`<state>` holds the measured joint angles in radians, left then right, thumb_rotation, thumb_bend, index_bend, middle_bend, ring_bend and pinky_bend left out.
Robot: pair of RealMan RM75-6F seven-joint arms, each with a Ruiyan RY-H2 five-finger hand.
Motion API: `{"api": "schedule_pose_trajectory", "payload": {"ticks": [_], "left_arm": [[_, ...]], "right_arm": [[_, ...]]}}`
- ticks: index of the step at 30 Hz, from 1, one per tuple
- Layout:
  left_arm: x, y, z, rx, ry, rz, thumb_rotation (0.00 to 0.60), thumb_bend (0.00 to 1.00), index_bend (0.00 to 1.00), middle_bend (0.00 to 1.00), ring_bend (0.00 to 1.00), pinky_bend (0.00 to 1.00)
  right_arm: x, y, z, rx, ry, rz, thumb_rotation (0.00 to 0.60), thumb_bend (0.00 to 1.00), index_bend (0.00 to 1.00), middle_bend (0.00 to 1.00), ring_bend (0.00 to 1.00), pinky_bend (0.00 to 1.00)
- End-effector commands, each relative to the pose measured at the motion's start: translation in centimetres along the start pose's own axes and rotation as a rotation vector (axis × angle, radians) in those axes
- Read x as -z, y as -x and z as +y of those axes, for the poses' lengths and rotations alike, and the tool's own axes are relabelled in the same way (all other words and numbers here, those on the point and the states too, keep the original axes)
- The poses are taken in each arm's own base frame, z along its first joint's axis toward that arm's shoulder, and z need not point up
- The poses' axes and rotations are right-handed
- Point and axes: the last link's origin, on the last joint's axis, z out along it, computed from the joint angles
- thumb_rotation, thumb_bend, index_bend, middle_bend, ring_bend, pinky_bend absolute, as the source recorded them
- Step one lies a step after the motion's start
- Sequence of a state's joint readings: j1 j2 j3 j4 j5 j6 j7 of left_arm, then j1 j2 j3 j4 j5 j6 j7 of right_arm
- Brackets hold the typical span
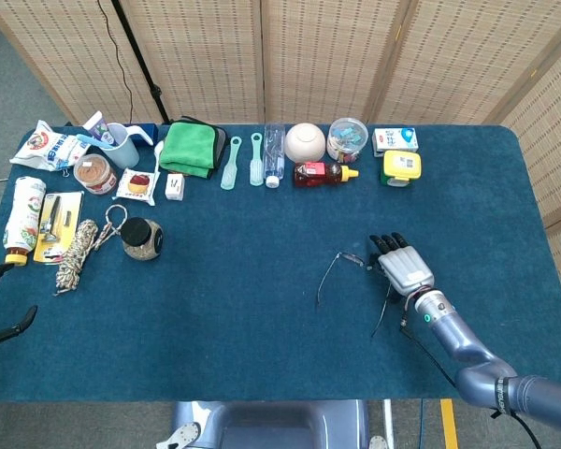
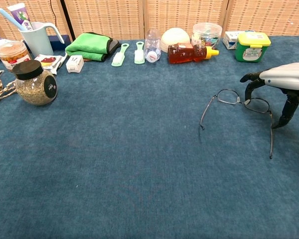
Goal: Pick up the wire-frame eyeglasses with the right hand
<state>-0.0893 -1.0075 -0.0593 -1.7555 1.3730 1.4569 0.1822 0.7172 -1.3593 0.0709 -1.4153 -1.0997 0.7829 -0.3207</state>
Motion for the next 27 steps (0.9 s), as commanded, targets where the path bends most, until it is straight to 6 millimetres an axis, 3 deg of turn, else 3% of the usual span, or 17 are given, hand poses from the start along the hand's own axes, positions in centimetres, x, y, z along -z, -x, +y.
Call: {"api": "schedule_pose_trajectory", "payload": {"ticks": [1, 17, 27], "left_arm": [[0.0, -0.02, 0.0, 0.0, 0.0, 0.001, 0.279, 0.25, 0.2, 0.04, 0.07, 0.08], [0.21, -0.14, -0.04, 0.002, -0.005, 0.002, 0.28, 0.25, 0.2, 0.04, 0.07, 0.08], [0.35, -0.3, -0.49, -0.002, -0.017, 0.005, 0.278, 0.25, 0.2, 0.04, 0.07, 0.08]], "right_arm": [[-0.03, 0.06, -0.04, 0.0, -0.001, -0.001, 0.6, 0.03, 0.32, 0.03, 0.0, 0.0], [0.12, 0.37, 0.57, 0.006, 0.007, -0.004, 0.6, 0.03, 0.31, 0.03, 0.0, 0.0], [-0.41, 0.61, -0.28, 0.002, -0.015, -0.004, 0.6, 0.03, 0.35, 0.04, 0.0, 0.0]]}}
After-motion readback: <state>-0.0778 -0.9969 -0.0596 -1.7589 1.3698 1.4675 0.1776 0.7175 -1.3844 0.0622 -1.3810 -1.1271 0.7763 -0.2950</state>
